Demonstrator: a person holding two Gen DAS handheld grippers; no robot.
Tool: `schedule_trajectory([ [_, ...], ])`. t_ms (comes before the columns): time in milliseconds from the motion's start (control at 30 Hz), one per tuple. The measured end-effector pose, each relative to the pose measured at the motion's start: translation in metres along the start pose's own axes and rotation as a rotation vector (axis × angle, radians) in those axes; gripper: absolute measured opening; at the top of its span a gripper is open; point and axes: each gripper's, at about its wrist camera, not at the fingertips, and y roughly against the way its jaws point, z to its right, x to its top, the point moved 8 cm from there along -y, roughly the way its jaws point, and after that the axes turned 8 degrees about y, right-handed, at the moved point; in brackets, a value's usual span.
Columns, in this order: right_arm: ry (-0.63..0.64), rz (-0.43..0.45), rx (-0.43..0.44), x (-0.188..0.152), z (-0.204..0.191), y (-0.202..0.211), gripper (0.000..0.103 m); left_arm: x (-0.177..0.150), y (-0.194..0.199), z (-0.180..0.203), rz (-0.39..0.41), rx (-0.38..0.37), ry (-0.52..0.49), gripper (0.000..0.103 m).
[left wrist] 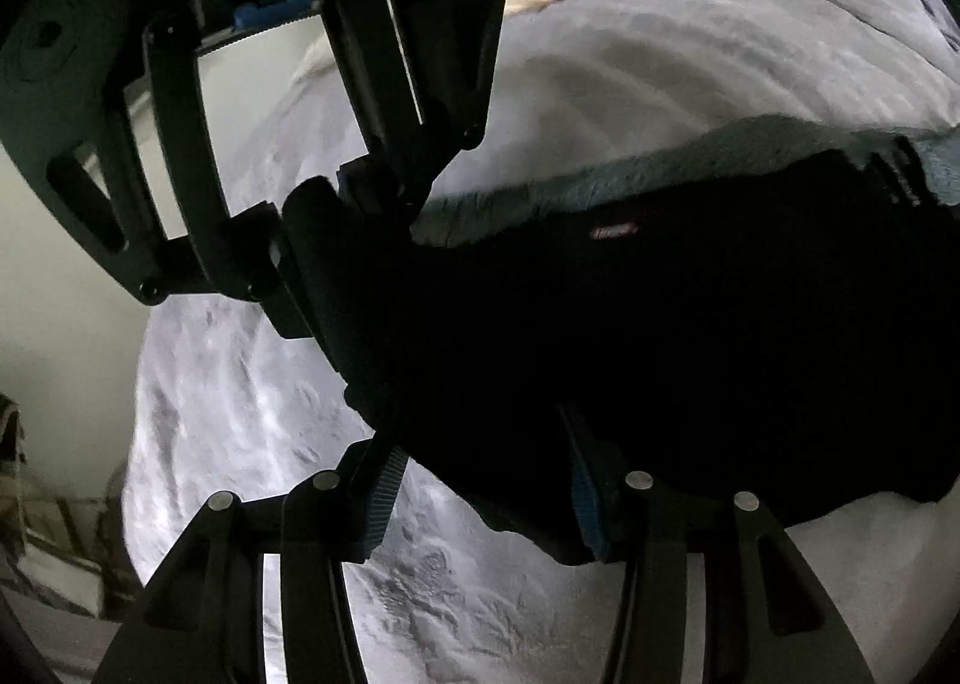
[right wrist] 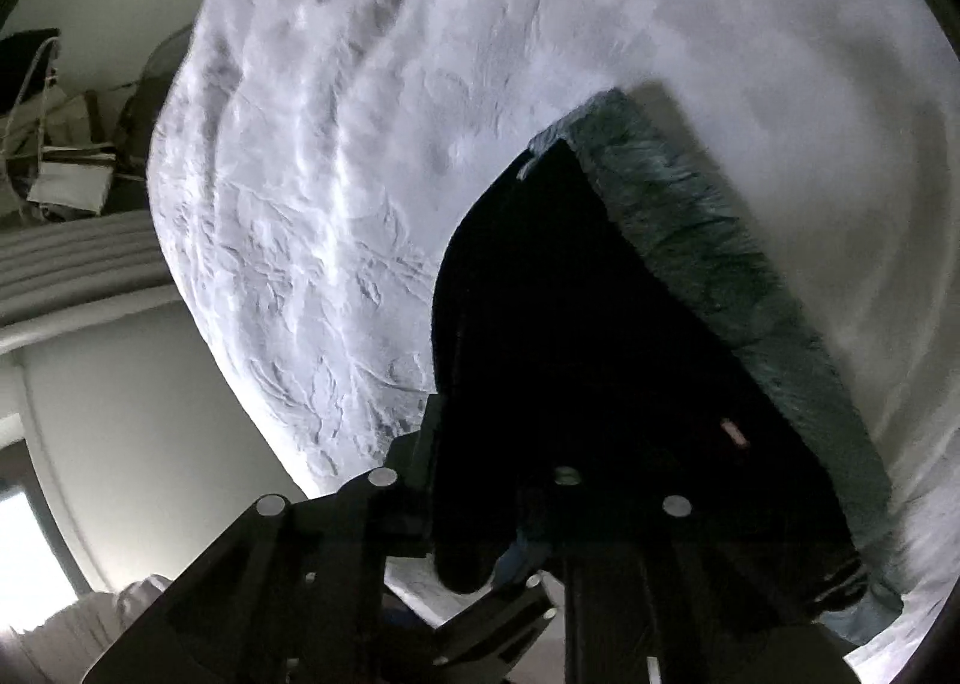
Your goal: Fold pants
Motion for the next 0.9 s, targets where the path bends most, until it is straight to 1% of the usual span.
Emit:
schedule_trajectory([
  [100, 0.000, 0.058, 0.034, -0.012, 0.005, 0.024, 0.017, 0.013, 0.018, 0.007, 0.040, -0.036, 0.006, 0.050],
  [233, -0.052, 0.169, 0.113, -0.033, 0.022, 0.061, 0.017, 0.041, 0.053, 0.028, 0.121, -0.067, -0.019, 0.051],
  [333, -0.103, 0.281, 0.181, -0.062, 0.038, 0.094, 0.017, 0.057, 0.079, 0.048, 0.173, -0.103, -0.033, 0.051],
  [433, -0.154, 0.384, 0.229, -0.096, 0.056, 0.122, 0.017, 0.075, 0.104, 0.072, 0.218, -0.136, -0.060, 0.051],
  [533, -0.197, 0.503, 0.255, -0.138, 0.080, 0.155, 0.018, 0.095, 0.132, 0.106, 0.264, -0.184, -0.097, 0.051],
  [600, -0.219, 0.565, 0.255, -0.166, 0.095, 0.172, 0.018, 0.106, 0.149, 0.134, 0.282, -0.219, -0.125, 0.051],
  [667, -0.251, 0.622, 0.252, -0.196, 0.118, 0.189, 0.018, 0.114, 0.165, 0.168, 0.296, -0.254, -0.155, 0.051],
  [800, -0.335, 0.714, 0.271, -0.249, 0.162, 0.209, 0.018, 0.122, 0.185, 0.235, 0.318, -0.299, -0.215, 0.051],
  [833, -0.357, 0.731, 0.276, -0.263, 0.173, 0.210, 0.018, 0.123, 0.189, 0.257, 0.318, -0.316, -0.236, 0.051],
  [867, -0.387, 0.751, 0.282, -0.282, 0.188, 0.210, 0.018, 0.123, 0.190, 0.270, 0.316, -0.329, -0.250, 0.051],
  [900, -0.408, 0.762, 0.287, -0.293, 0.198, 0.209, 0.018, 0.122, 0.191, 0.284, 0.313, -0.342, -0.265, 0.051],
])
